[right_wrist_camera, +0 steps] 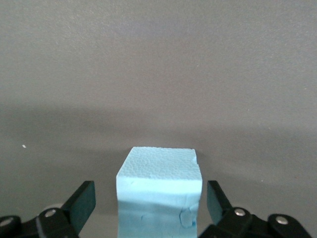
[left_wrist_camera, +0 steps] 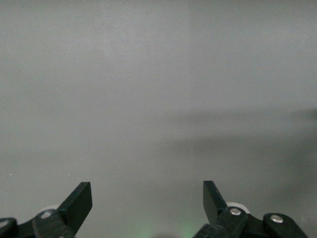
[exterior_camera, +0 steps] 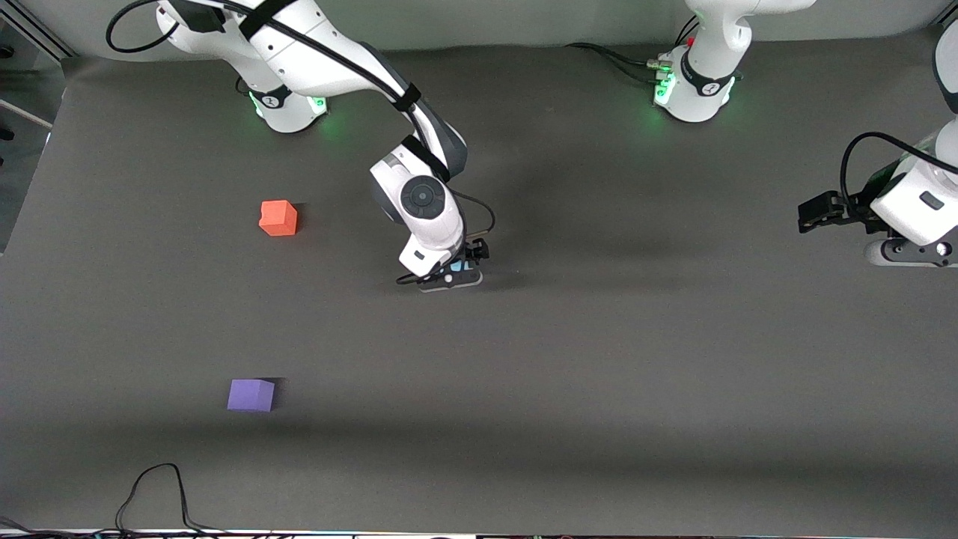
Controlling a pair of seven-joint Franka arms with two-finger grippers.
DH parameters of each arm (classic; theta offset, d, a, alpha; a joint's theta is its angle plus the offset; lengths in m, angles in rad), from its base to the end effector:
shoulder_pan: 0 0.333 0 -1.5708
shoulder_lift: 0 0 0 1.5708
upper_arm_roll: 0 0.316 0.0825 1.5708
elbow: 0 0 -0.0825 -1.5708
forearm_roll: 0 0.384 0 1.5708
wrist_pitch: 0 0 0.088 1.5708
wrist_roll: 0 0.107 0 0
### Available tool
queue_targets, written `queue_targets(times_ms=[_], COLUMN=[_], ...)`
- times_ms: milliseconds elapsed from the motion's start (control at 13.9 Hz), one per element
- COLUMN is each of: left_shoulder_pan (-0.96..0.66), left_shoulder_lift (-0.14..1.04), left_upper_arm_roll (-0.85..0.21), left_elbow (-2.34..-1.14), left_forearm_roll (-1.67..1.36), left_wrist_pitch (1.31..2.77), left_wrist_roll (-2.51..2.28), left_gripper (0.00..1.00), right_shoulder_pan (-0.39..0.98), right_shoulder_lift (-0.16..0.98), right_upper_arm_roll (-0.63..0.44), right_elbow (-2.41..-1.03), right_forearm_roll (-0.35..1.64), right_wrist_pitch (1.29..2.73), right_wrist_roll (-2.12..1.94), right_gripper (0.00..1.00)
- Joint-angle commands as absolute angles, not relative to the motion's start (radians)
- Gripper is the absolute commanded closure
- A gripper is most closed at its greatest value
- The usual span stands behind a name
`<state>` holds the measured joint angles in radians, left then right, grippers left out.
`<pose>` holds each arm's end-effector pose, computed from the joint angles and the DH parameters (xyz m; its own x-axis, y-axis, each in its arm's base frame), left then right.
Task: Place blue block between orange and purple blocks
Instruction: 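Lower the right gripper over the blue block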
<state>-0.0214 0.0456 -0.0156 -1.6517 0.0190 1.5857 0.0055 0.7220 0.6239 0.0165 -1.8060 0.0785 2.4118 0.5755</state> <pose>0.5634 -0.0187 0.5622 0.9929 -0.0426 -0.1115 -0.0448 -0.9988 -0.0175 0.4815 0.4380 0.1959 0.9936 0.1017 -0.0500 0.0997 -0.9942 -0.0401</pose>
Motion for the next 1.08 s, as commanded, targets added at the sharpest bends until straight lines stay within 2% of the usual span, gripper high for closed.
queue_targets(times_ms=[0,72,144,287,431,718,861,1005], left_shoulder_pan=[-0.026,-0.025,-0.026,-0.026,-0.026,-0.028,-0.028,-0.026], left_shoulder_lift=[0.035,0.035,0.035,0.034,0.035,0.035,0.035,0.035], left_upper_arm_roll=[-0.015,-0.017,-0.017,-0.017,-0.017,-0.017,-0.017,-0.017], left_elbow=[-1.660,-1.660,-1.660,-1.660,-1.660,-1.660,-1.658,-1.658], left_forearm_roll=[0.034,0.034,0.034,0.032,0.031,0.029,0.028,0.025], left_wrist_pitch=[1.583,1.583,1.582,1.580,1.580,1.578,1.578,1.580], left_wrist_roll=[0.025,0.025,0.025,0.026,0.025,0.025,0.025,0.026], left_gripper=[0.00,0.00,0.00,0.00,0.00,0.00,0.00,0.00], right_shoulder_pan=[0.741,0.741,0.739,0.739,0.739,0.730,0.729,0.720], right_shoulder_lift=[0.624,0.624,0.624,0.623,0.623,0.588,0.519,0.453], right_upper_arm_roll=[-0.003,-0.003,-0.003,-0.003,-0.003,-0.005,-0.029,-0.037], right_elbow=[-1.799,-1.799,-1.799,-1.801,-1.801,-1.796,-1.770,-1.694], right_forearm_roll=[0.061,0.061,0.061,0.061,0.061,0.061,0.063,0.069], right_wrist_pitch=[2.418,2.418,2.418,2.418,2.418,2.387,2.298,2.145], right_wrist_roll=[0.595,0.597,0.595,0.595,0.595,0.594,0.583,0.580], right_gripper=[0.00,0.00,0.04,0.30,0.46,0.53,0.53,0.53])
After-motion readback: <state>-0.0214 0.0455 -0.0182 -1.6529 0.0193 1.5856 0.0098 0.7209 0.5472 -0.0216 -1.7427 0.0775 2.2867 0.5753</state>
